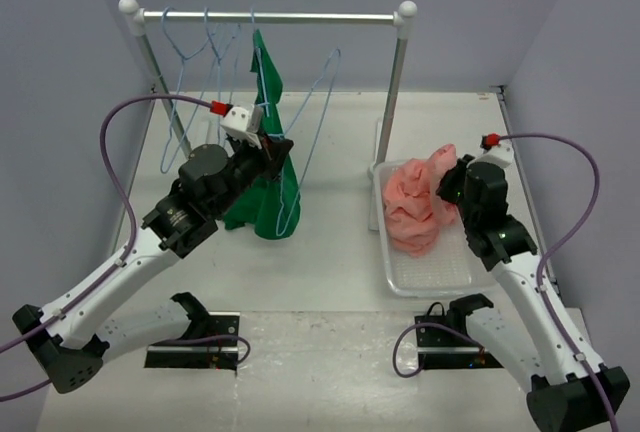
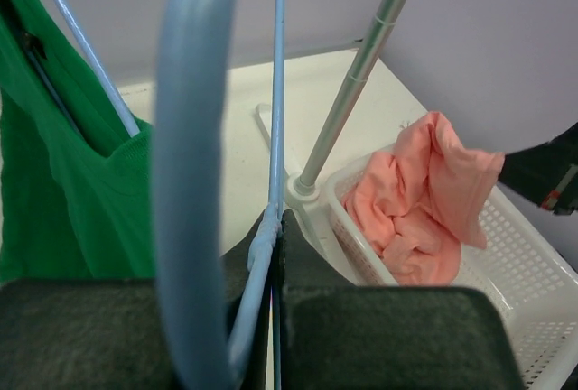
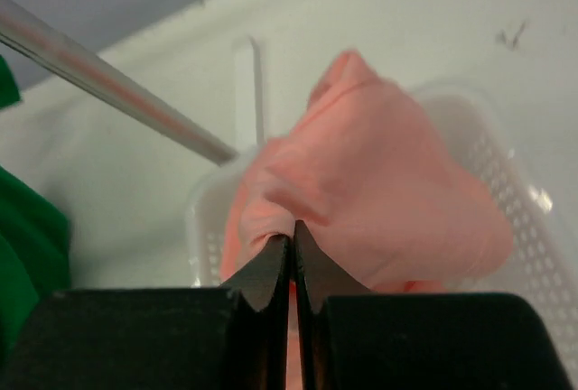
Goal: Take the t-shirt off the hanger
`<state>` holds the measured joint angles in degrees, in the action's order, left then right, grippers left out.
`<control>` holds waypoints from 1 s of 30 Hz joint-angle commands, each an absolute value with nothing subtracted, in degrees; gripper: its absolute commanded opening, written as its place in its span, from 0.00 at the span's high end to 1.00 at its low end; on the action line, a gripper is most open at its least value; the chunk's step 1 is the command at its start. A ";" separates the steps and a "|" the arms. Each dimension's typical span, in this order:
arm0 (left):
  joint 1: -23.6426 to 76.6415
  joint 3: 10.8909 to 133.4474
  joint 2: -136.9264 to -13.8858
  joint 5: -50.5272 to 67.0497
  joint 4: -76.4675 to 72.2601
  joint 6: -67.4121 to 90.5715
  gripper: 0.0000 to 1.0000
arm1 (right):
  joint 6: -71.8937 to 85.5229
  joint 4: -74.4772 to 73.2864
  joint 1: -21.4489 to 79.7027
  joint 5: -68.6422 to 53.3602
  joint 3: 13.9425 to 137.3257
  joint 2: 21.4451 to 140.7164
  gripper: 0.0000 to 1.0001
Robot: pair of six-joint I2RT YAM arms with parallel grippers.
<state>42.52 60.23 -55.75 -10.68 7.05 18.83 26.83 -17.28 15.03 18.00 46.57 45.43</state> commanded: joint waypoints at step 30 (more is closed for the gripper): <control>45.61 90.40 -72.41 -20.79 24.42 21.62 1.00 | 38.50 -38.50 14.94 17.40 48.78 44.30 0.01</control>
<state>44.88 83.35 -69.32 -11.62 19.62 20.27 39.77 -38.26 14.98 15.00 48.10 43.97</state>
